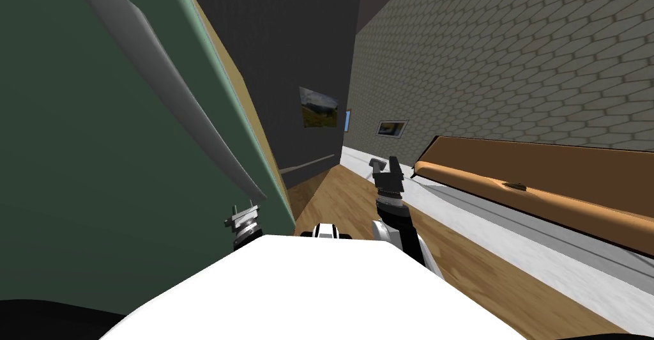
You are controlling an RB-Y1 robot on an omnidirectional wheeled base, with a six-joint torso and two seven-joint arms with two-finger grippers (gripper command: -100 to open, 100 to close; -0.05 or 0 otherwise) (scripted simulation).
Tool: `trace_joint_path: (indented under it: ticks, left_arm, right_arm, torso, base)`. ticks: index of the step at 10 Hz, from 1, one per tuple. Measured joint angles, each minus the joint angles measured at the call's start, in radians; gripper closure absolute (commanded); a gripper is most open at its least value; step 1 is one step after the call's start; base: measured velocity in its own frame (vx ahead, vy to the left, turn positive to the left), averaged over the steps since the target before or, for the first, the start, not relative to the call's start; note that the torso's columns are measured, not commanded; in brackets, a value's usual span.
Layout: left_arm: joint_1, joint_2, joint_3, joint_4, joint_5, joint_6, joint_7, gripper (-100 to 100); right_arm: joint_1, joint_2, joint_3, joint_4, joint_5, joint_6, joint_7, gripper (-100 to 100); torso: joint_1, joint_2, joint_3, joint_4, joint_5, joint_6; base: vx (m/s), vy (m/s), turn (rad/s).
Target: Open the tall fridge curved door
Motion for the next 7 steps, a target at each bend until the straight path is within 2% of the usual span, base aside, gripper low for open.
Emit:
trace_joint_path:
  ticks: [4, 5, 7]
  left_arm:
    - [0.003, 0.006, 0.015, -0.036, 0.012, 0.046, -0.019, -100]
    - [0.005, 0.007, 0.019, -0.038, 0.013, 0.045, -0.019, 100]
    - [-0.005, -0.004, -0.009, 0.015, -0.004, 0.005, 0.000, 100]
  right_arm:
    - [0.000, 0.000, 0.000, 0.000, 0.000, 0.000, 0.000, 0]
    - [0.000, 0.000, 0.000, 0.000, 0.000, 0.000, 0.000, 0]
    - [0.000, 0.000, 0.000, 0.000, 0.000, 0.000, 0.000, 0]
  torso:
    - [0.000, -0.008, -0.006, 0.001, -0.004, 0.004]
    - [0.002, -0.006, -0.005, 0.001, -0.003, 0.001]
    - [0.000, 0.006, 0.002, 0.004, -0.006, -0.008]
  base:
    - [-0.007, -0.004, 0.033]
    - [0.000, -0.010, -0.145]
    - [0.016, -0.010, -0.083]
